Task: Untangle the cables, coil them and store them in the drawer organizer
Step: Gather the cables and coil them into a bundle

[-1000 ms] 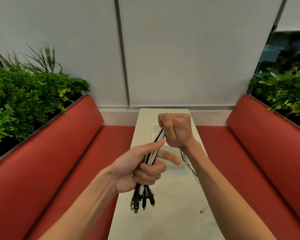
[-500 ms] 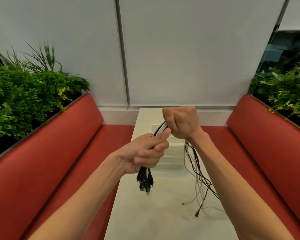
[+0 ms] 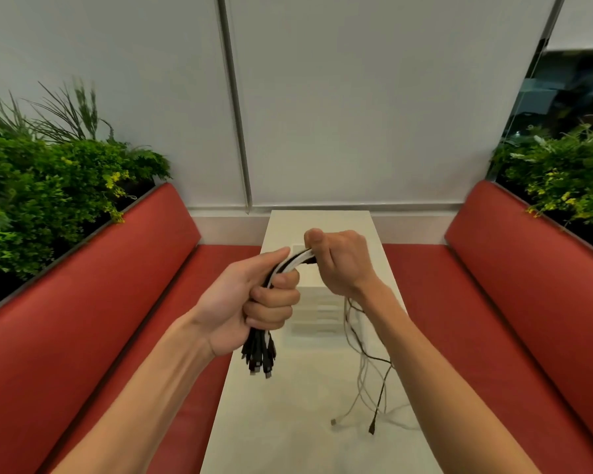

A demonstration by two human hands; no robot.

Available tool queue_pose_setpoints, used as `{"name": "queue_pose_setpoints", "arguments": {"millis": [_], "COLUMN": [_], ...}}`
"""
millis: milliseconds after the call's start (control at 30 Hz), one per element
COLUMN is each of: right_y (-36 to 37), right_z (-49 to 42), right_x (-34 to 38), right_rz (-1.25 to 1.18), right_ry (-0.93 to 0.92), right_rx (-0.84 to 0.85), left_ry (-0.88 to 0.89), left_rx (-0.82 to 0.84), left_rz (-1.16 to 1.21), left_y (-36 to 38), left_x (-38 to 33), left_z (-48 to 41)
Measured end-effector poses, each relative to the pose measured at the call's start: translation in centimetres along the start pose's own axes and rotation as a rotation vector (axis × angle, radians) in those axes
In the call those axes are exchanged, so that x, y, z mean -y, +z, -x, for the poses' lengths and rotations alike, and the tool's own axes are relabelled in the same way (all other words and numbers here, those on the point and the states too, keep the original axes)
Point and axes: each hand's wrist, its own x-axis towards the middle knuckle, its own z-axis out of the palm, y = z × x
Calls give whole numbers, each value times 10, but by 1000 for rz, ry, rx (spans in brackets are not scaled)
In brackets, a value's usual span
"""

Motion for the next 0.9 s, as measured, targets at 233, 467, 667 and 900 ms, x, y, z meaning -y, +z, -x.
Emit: {"name": "queue_pose_setpoints", "arguments": {"millis": [233, 467, 667, 900], "right_y": [26, 34, 33, 30], "right_z": [36, 56, 79, 97], "right_x": [14, 10, -12, -22], "right_rz": [-555, -492, -543, -474], "right_ry": [224, 260, 375, 405], "right_rx": [252, 341, 403, 405], "left_ry": [277, 424, 620, 582], "left_rx": [-76, -81, -100, -236], "left_rz": [119, 107, -4, -56], "left_y": [-4, -13, -23, -22], "left_x": [-5, 0, -16, -15], "left_z": [3, 7, 22, 14]}}
